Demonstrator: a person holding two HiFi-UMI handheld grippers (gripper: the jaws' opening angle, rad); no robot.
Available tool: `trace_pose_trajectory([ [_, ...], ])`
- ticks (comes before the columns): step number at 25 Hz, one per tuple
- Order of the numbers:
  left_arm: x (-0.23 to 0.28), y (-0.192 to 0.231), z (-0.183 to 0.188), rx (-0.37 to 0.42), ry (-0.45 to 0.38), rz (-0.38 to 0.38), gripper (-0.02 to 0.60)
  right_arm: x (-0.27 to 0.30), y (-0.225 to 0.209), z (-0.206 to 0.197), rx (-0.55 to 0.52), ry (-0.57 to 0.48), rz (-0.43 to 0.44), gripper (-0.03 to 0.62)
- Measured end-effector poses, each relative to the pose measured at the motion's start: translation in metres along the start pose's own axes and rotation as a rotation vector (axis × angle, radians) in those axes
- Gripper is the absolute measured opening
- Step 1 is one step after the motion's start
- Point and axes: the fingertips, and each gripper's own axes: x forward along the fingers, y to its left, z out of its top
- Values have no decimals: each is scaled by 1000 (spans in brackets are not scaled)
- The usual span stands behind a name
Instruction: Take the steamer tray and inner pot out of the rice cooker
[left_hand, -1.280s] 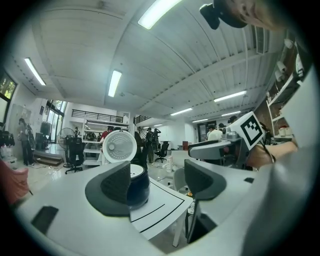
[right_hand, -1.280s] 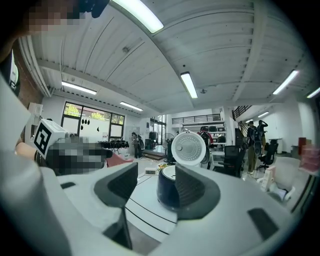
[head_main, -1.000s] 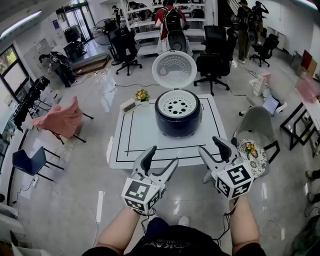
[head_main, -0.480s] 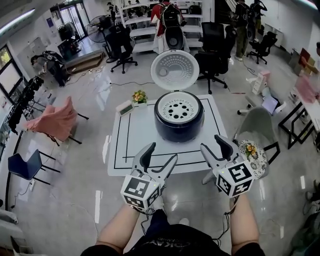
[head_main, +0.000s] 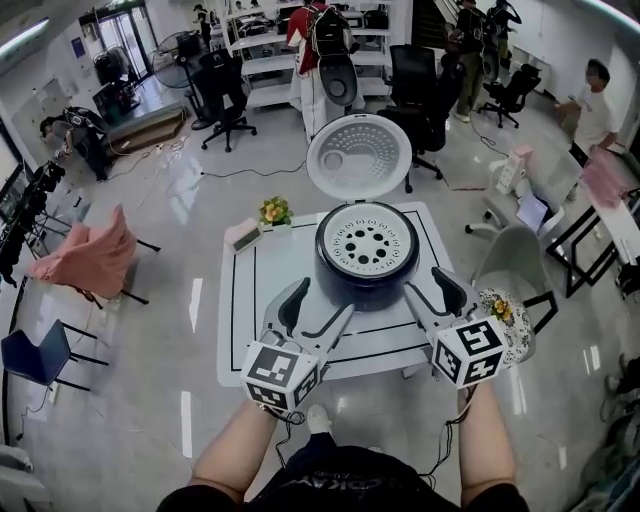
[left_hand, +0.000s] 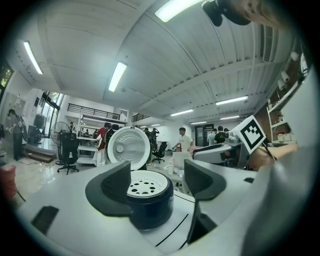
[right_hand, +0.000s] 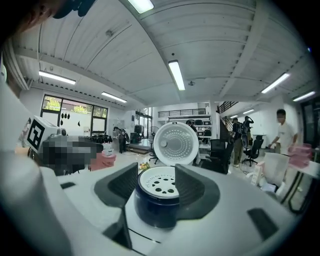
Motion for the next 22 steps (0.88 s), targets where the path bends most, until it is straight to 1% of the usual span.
trace_pose_trajectory([
  [6,19,49,1,-27,10,-25,325,44,1,7,-1,37,-56,219],
  [11,31,81,-4,-44,28,-49,324,72,0,5,15,68,-112,219],
  [16,43,100,-6,-36,43,-81,324,92,-5,3,30,89,-162,219],
  [22,58,111,-9,-35,65,-86,324,101,-18,-3,38,114,-210,219],
])
